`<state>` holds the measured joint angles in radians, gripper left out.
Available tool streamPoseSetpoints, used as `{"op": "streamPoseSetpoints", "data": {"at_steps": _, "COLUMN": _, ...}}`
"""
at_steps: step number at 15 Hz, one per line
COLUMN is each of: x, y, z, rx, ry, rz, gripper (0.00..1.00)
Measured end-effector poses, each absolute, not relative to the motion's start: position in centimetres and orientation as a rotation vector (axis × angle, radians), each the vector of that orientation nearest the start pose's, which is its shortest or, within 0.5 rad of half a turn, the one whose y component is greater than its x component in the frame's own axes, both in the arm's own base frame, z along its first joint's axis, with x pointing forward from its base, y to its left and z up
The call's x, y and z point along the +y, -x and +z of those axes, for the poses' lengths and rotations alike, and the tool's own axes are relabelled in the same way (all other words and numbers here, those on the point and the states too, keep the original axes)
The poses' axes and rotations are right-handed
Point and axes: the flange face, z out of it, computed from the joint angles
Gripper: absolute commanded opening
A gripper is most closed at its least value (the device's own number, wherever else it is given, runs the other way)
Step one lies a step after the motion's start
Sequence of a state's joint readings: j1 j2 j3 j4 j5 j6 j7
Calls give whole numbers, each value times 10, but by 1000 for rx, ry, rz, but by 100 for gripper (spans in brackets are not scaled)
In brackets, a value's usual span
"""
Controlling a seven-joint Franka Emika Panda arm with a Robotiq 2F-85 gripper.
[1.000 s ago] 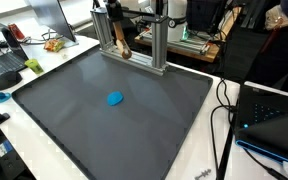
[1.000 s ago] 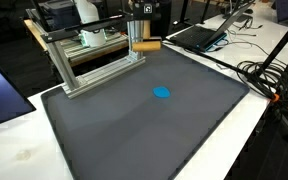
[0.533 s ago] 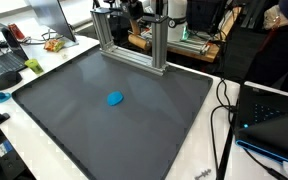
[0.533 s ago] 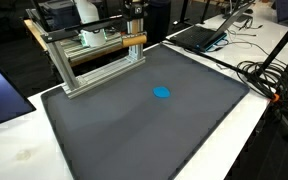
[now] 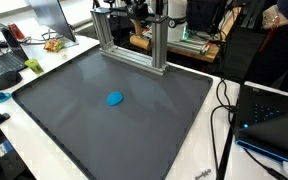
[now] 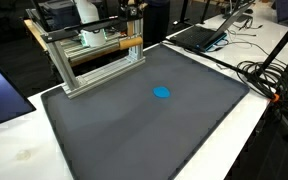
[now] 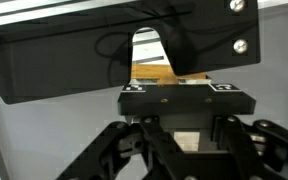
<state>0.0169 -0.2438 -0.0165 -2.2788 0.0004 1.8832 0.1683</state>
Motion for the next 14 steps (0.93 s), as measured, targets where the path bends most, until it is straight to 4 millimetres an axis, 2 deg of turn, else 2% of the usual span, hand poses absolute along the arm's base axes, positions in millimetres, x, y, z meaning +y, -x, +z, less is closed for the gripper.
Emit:
{"op": "streamPoseSetpoints", "data": {"at_steps": 1, "x": 0, "y": -455, "z": 443, "rx": 262, "ry": 3130, "rz": 238, "gripper": 22}}
{"op": "streamPoseSetpoints", "data": {"at_steps": 7, "x": -3, "y": -456, "z": 438, "rx": 284, "ry": 3141, "rz": 241, "gripper": 22}}
{"op": "streamPoseSetpoints", "data": {"at_steps": 14, "x": -5, "y": -445, "z": 424, "rx": 266, "ry": 3177, "rz": 276, "gripper": 22}}
